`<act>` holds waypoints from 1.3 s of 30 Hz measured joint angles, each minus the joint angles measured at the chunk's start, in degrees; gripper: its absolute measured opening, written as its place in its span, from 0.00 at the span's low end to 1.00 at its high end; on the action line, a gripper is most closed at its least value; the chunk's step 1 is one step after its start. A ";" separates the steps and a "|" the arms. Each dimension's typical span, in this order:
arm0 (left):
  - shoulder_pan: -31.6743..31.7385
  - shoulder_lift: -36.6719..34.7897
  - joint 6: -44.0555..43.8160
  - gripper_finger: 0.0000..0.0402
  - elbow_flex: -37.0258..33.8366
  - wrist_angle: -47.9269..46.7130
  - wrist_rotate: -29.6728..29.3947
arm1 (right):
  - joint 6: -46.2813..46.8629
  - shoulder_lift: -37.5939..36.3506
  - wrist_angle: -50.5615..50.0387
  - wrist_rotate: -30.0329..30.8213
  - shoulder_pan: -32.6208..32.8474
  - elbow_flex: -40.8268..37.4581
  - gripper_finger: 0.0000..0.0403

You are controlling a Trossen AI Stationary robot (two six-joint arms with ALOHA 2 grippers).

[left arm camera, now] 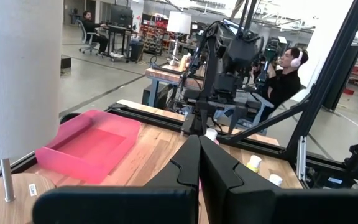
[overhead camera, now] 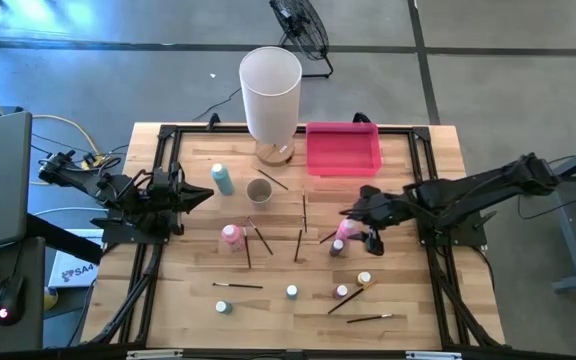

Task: Pick & Place Paint Supplies
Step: Put the big pink paint bottle into the pink bin

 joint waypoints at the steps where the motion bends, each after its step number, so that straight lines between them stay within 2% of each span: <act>1: 0.00 0.00 0.00 0.00 0.00 0.00 0.00 | -0.01 0.47 0.00 -0.01 0.00 0.00 0.64; 11: 0.00 0.00 0.00 0.00 0.00 -0.02 0.00 | -0.15 2.92 0.39 2.97 -0.25 0.11 0.61; 30: 0.01 0.02 0.00 0.00 0.00 -0.46 0.00 | 0.52 2.43 0.48 1.50 -0.66 0.00 0.32; 39: 0.02 0.02 0.00 0.00 0.00 -0.46 0.00 | 0.55 2.43 0.48 1.33 -0.64 0.02 0.32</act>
